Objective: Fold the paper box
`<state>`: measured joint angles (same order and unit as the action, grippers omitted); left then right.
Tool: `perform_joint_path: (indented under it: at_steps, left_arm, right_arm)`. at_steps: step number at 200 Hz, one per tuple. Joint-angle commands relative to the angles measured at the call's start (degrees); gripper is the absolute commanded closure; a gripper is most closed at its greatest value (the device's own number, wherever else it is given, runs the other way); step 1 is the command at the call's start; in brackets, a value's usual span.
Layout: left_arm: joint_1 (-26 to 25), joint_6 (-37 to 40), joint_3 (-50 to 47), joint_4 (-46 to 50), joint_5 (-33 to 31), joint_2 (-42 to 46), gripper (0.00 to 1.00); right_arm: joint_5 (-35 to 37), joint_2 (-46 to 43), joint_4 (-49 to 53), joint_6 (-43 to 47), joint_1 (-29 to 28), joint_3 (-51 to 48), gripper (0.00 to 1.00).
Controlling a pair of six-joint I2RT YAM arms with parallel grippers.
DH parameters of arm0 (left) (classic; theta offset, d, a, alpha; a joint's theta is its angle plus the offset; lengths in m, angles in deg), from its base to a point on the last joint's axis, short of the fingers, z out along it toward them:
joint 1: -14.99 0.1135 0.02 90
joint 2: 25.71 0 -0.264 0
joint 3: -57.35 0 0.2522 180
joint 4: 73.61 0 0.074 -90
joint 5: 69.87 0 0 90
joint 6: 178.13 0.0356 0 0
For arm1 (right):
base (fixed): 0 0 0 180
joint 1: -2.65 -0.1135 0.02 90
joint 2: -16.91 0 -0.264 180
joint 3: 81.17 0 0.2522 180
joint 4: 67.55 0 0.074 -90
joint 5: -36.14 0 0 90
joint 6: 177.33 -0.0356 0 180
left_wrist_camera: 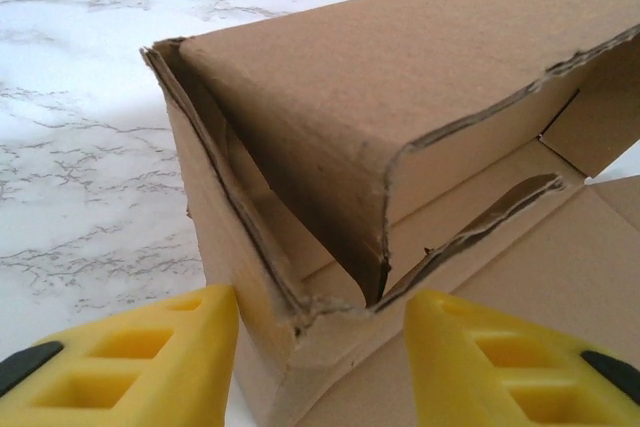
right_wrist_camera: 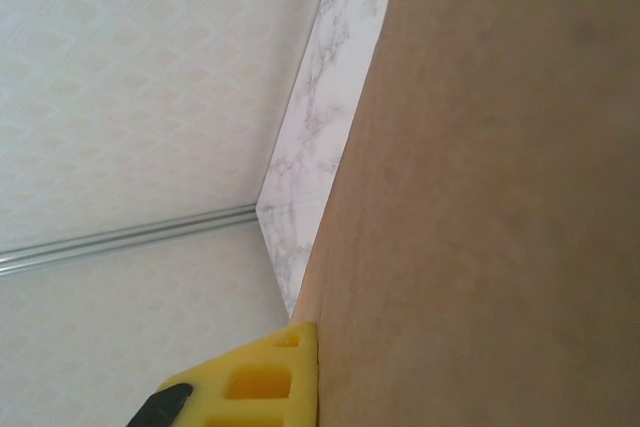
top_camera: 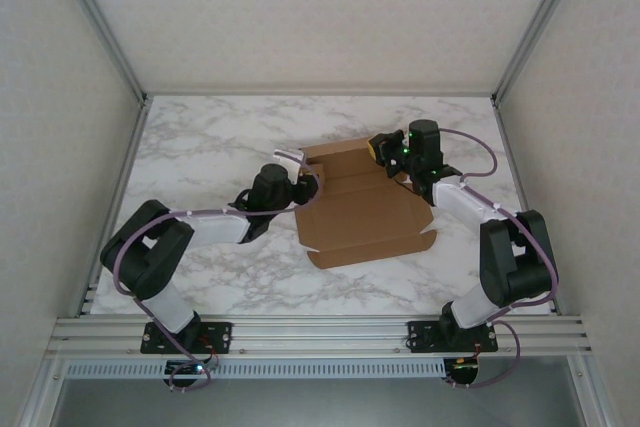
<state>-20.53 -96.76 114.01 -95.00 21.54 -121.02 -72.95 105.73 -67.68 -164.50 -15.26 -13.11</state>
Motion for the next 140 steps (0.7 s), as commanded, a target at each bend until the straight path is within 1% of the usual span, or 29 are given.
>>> perform_joint_path:
  at_steps: [1,12,30,42,68,78,100,123,140]
  left_arm:
    - [-1.46,-1.31,-1.34,-2.73,-3.19,-0.53,0.57]
    - [-2.36,-1.55,-1.75,-3.47,-5.37,-0.38,0.61]
    - [-3.03,-2.05,-2.25,-4.57,-8.95,-0.19,0.63]
    - [-3.23,-2.26,-2.91,-5.08,-11.06,0.07,0.63]
    - [-3.23,-2.95,-5.32,-7.27,-14.15,1.20,0.56]
    - [-3.23,-3.07,-5.63,-7.49,-14.57,1.30,0.55]
    - [-3.16,-3.51,-5.72,-7.36,-15.01,0.92,0.55]
    - [-2.90,-4.21,-5.94,-8.03,-15.38,0.74,0.57]
    - [-2.71,-4.23,-5.74,-8.69,-15.21,0.47,0.61]
  right_arm:
    - [0.65,-2.40,1.42,0.55,-1.31,-0.95,0.93]
    - [1.72,-2.98,2.13,0.27,-1.75,-1.26,0.91]
    - [3.15,-3.71,1.84,-0.43,-2.45,-2.08,0.89]
    - [3.44,-3.99,0.79,-1.04,-2.55,-2.87,0.88]
    - [3.47,-4.40,1.05,-0.79,-2.51,-2.98,0.88]
    - [3.44,-4.52,0.84,-0.89,-2.48,-3.15,0.87]
    - [3.52,-4.68,0.70,-0.89,-2.62,-3.50,0.87]
    - [3.54,-4.68,0.37,-0.97,-2.73,-3.66,0.87]
    - [3.72,-4.79,0.43,-0.97,-3.09,-3.76,0.87]
